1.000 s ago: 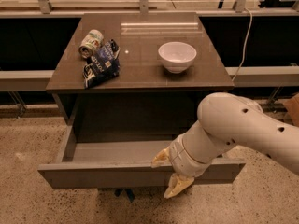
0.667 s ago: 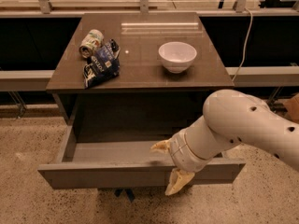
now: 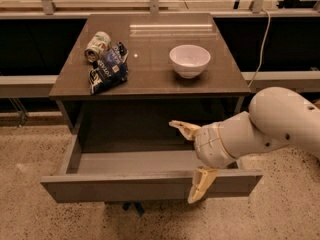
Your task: Open top drawer
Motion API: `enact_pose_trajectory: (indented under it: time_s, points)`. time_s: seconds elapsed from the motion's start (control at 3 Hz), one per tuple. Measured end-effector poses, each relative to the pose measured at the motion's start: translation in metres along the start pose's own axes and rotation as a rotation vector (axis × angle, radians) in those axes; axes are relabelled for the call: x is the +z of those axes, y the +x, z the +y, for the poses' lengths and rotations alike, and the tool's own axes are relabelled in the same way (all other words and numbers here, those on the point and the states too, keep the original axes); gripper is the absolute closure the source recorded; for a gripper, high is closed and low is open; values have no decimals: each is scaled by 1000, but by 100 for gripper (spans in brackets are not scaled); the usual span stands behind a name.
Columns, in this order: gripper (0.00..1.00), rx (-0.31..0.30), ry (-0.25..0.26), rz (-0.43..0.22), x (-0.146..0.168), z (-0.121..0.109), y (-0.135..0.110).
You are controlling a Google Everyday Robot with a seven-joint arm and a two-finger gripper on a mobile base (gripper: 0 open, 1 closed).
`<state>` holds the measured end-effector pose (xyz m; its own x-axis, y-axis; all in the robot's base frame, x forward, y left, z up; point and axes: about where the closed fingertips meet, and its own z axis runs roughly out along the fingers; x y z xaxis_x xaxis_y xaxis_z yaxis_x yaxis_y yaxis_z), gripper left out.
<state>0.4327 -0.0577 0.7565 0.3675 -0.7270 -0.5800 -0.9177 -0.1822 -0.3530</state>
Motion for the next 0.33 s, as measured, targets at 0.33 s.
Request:
enact_pose_trajectory:
  time_s: [0.33]
  points:
    - [0, 0, 0, 0, 0, 0, 0]
